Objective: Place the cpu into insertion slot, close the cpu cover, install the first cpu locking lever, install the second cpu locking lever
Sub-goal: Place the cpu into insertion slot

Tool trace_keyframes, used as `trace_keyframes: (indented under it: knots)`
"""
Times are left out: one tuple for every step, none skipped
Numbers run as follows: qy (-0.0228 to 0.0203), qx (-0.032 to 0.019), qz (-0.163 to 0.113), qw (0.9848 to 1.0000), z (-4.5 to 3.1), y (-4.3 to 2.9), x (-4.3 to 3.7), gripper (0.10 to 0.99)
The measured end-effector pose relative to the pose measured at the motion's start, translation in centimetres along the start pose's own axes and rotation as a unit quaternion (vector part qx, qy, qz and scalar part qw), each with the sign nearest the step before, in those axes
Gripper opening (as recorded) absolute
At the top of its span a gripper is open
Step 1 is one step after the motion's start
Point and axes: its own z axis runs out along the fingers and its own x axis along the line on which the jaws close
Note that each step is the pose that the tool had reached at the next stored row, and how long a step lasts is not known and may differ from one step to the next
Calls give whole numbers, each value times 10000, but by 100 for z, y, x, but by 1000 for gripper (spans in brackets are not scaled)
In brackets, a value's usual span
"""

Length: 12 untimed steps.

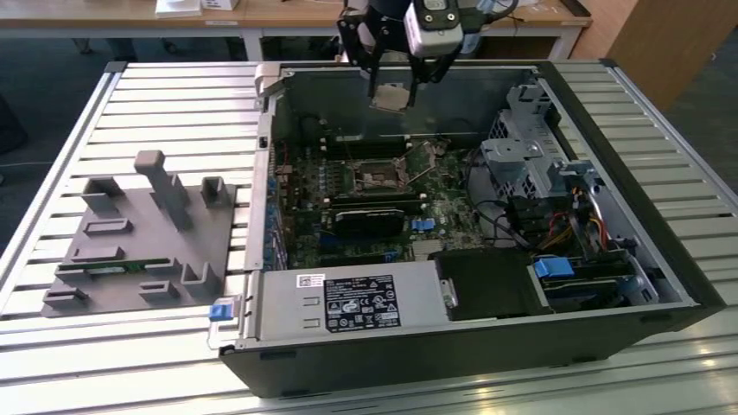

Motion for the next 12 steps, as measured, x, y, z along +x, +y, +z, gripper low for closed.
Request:
trace_keyframes:
  knots:
    - [-4, -1, 51, 10000, 1, 1, 0, 537]
    - [-9, -2, 106, 9999, 2, 1, 0, 537]
    - [-14, -3, 160, 9999, 2, 2, 1, 537]
    - [-19, -4, 213, 9998, 3, 3, 1, 537]
    - [-23, -5, 264, 9996, 4, 4, 2, 537]
    - [-28, -6, 317, 9995, 5, 5, 2, 537]
    - [-32, -7, 369, 9993, 6, 6, 2, 537]
    - [-37, -8, 420, 9991, 6, 6, 2, 537]
    - [-41, -9, 472, 9989, 7, 7, 3, 537]
    - [-46, -10, 526, 9986, 8, 8, 3, 537]
    - [-50, -11, 573, 9983, 8, 9, 4, 537]
    - [-55, -12, 626, 9980, 9, 10, 4, 537]
